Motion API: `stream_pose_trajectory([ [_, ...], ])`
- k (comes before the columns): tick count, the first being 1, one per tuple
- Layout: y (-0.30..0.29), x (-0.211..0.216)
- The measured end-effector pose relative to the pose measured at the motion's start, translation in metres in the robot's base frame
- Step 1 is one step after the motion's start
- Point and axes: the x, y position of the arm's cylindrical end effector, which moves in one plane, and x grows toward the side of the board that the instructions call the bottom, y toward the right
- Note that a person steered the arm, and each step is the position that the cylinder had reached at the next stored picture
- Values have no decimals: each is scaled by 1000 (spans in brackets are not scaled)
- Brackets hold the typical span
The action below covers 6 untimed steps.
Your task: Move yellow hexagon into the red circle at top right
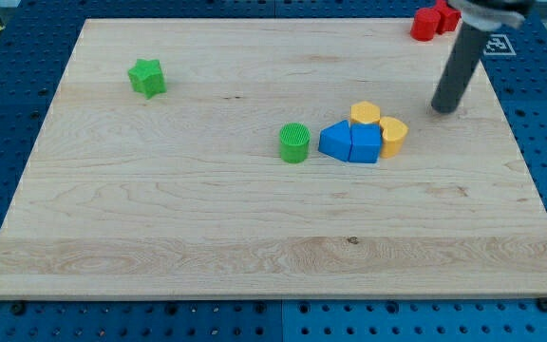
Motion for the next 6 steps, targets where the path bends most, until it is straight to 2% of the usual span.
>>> stream_pose_trajectory([
  [1,-14,37],
  [2,-42,54],
  [4,-63,48],
  [6,-69,2],
])
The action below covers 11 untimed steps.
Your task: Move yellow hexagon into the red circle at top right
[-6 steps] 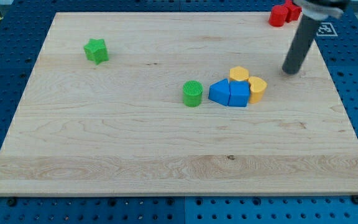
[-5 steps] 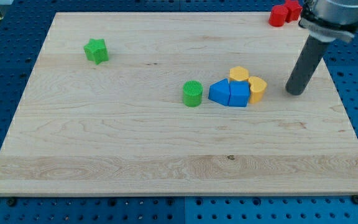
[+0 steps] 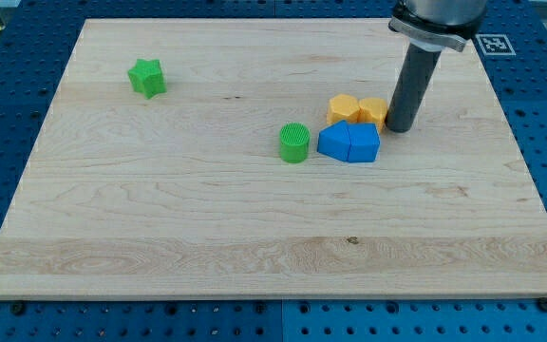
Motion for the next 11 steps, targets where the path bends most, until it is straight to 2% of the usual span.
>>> stream_pose_trajectory([
  [6,-178,-3],
  [7,-180,-17],
  [9,-162,-13],
  [10,-149,6],
  [11,-134,-4],
])
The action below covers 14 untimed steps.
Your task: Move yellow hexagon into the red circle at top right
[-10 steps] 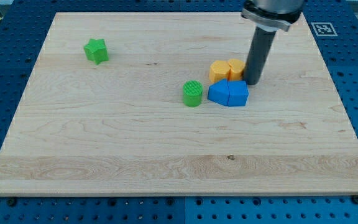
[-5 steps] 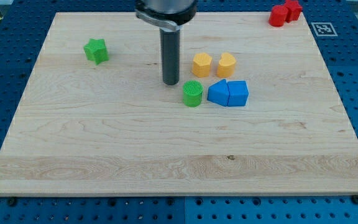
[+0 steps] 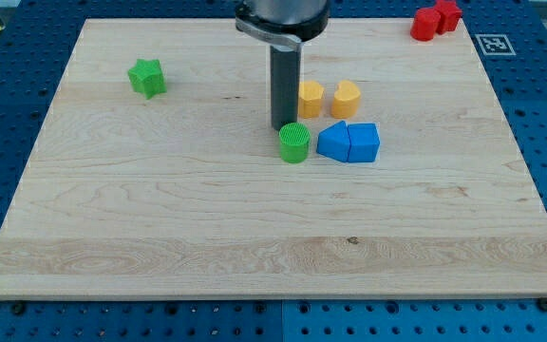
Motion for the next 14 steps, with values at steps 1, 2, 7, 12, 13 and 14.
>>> stream_pose_trajectory([
  [1,22,-24],
  [2,42,-67],
  [7,90,-145],
  [12,156,-212],
  [13,153,-202],
  [14,137,-178],
])
